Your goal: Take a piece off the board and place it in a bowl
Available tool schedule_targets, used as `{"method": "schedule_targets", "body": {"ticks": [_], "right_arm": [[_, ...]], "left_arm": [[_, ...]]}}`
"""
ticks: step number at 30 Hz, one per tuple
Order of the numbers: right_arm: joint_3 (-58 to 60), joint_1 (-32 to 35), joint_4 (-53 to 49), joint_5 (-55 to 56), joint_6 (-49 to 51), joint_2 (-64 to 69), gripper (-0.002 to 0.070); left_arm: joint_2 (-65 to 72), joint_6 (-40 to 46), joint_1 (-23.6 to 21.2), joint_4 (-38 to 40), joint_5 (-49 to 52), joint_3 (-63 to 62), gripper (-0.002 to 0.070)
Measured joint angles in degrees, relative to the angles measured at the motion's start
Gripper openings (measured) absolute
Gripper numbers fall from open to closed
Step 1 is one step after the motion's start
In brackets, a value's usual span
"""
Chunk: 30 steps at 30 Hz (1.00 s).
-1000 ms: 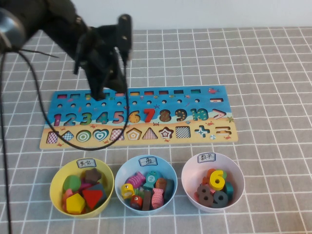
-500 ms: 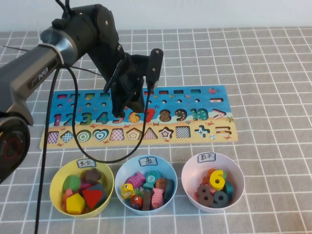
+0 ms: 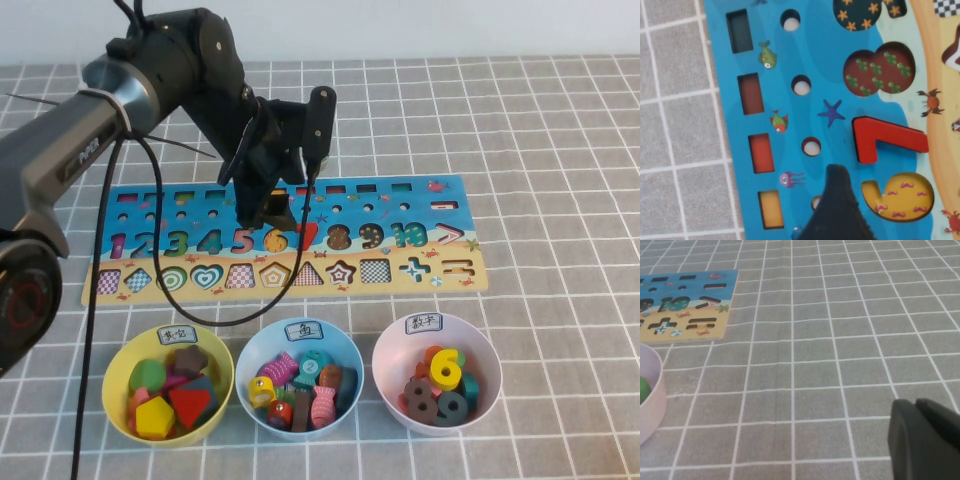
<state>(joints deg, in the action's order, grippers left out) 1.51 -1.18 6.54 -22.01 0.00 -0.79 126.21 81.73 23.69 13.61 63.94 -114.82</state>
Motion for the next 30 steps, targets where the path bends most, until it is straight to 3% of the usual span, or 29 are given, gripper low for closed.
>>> {"method": "schedule_targets", "body": {"ticks": [30], "right_arm": [[0.0, 0.0, 0.0, 0.0, 0.0, 0.0, -0.0017]], "left_arm": [[3.9, 2.5, 0.0, 4.6, -1.5, -0.2, 0.0472]]}}
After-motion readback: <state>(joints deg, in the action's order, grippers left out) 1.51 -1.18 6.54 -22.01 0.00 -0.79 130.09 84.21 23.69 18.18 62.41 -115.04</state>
